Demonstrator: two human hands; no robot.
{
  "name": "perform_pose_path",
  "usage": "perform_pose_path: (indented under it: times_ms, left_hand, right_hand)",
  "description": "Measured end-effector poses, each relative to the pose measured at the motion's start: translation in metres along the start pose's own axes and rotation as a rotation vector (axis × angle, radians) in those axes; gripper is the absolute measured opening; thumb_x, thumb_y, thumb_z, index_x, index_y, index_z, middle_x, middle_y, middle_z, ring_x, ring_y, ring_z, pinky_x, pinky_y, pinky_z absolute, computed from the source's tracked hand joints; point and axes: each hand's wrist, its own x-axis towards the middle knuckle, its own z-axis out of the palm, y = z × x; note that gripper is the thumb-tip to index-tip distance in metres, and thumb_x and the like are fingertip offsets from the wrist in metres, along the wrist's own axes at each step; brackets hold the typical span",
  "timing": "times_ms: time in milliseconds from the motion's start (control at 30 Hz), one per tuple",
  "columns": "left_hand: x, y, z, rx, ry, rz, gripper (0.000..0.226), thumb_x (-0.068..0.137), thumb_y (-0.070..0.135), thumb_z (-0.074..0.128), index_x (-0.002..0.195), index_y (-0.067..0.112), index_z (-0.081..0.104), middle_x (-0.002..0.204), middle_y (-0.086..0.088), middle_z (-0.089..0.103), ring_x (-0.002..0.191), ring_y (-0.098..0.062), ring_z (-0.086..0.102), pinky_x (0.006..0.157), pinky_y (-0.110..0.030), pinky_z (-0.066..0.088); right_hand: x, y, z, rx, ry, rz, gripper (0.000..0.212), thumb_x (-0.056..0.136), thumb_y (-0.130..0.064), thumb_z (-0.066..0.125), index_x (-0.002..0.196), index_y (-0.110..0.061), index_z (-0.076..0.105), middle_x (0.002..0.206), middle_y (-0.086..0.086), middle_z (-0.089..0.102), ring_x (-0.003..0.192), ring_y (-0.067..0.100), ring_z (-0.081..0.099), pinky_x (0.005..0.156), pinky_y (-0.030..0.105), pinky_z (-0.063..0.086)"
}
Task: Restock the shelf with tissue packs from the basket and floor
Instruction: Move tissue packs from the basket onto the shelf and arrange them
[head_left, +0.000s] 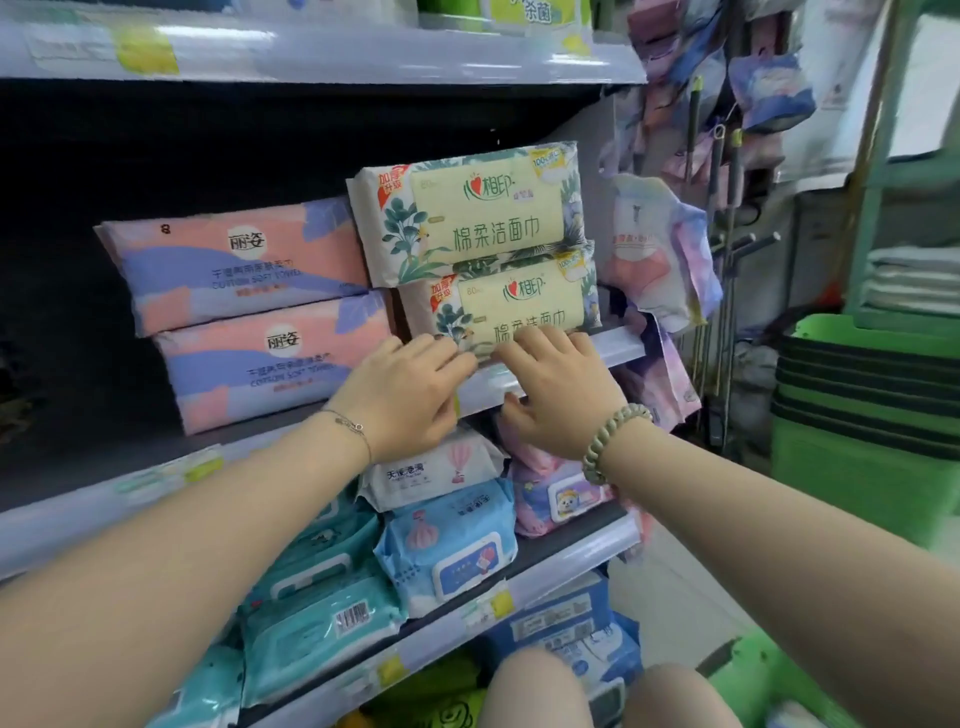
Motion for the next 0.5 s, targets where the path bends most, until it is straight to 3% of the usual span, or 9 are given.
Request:
perform_pose_path:
  times_ms: [133,367,500]
  left_hand:
    - [0.023,0.038,0.024,-0.076,0.008,0.041,0.031,0.071,0.029,0.040,0.098,0.017,0.052,0.087,-0.002,0.058,0.078,-0.025,0.058,0.060,-0.033,0.042]
    - [0.068,0.118,0.067,-0.184,-0.066,0.131,0.030,0.066,0.033,0.040,0.091,0.018,0.048,0.079,-0.001,0.053,0.068,-0.025,0.055,0.054,-0.032,0.039]
    - [0.089,0.166,0.087,-0.286,-0.127,0.175,0.036,0.074,0.035,0.041,0.104,0.018,0.053,0.090,-0.002,0.054,0.080,-0.026,0.057,0.064,-0.036,0.043]
  right_hand:
    - [-0.029,0.033,0.007,-0.028,-0.050,0.052,0.034,0.069,-0.030,0.058,0.098,-0.012,0.058,0.096,0.007,0.057,0.086,0.030,0.054,0.070,0.039,0.044]
    - [-0.095,0.090,0.018,-0.096,-0.128,0.189,0.033,0.071,-0.036,0.053,0.098,-0.016,0.057,0.092,0.002,0.054,0.085,0.028,0.053,0.070,0.037,0.041]
    - [-0.139,0.119,0.029,-0.111,-0.198,0.300,0.037,0.074,-0.040,0.043,0.098,-0.016,0.058,0.091,0.001,0.055,0.083,0.028,0.053,0.069,0.036,0.042]
